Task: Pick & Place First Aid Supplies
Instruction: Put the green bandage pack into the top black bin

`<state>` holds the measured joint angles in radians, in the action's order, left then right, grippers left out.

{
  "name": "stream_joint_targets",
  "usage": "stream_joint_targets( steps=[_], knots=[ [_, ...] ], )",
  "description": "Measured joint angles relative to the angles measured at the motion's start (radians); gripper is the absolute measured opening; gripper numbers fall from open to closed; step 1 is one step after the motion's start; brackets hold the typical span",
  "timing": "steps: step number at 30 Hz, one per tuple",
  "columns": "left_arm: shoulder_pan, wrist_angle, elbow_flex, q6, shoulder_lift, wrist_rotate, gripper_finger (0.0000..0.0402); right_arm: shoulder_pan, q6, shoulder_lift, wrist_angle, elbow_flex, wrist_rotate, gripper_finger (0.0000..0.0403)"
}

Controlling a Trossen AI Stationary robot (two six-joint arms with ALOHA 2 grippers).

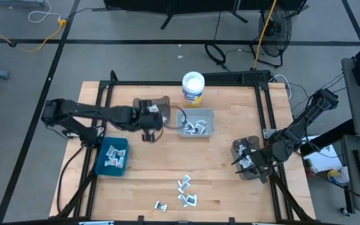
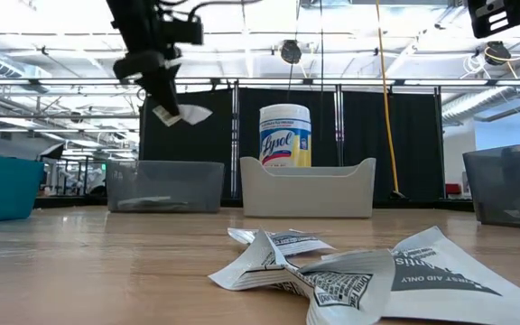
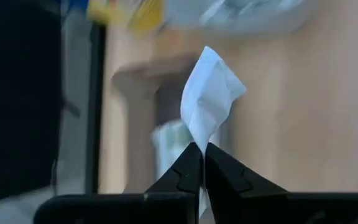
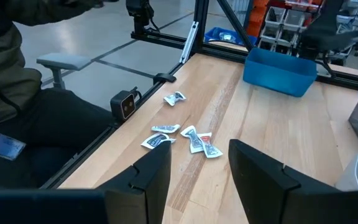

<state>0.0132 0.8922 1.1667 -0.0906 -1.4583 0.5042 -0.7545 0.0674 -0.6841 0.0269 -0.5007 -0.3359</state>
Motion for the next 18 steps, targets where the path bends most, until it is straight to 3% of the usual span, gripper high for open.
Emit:
stream_joint_targets(
  steps=[7,10,18],
  knots=[
    [-0.213,0.039,0.000,-0.006,-0.007,-0.014,0.0005,0.000,0.033,-0.003,0.004,0.000,0.001,0.0155],
    [-0.288,0.036,0.000,-0.004,-0.011,-0.084,0.0009,0.000,0.049,-0.007,0.003,0.000,0.001,0.0155],
    [-0.386,0.035,0.000,0.039,-0.010,-0.194,0.0040,0.000,0.052,-0.037,0.000,0.000,0.001,0.0155]
  ],
)
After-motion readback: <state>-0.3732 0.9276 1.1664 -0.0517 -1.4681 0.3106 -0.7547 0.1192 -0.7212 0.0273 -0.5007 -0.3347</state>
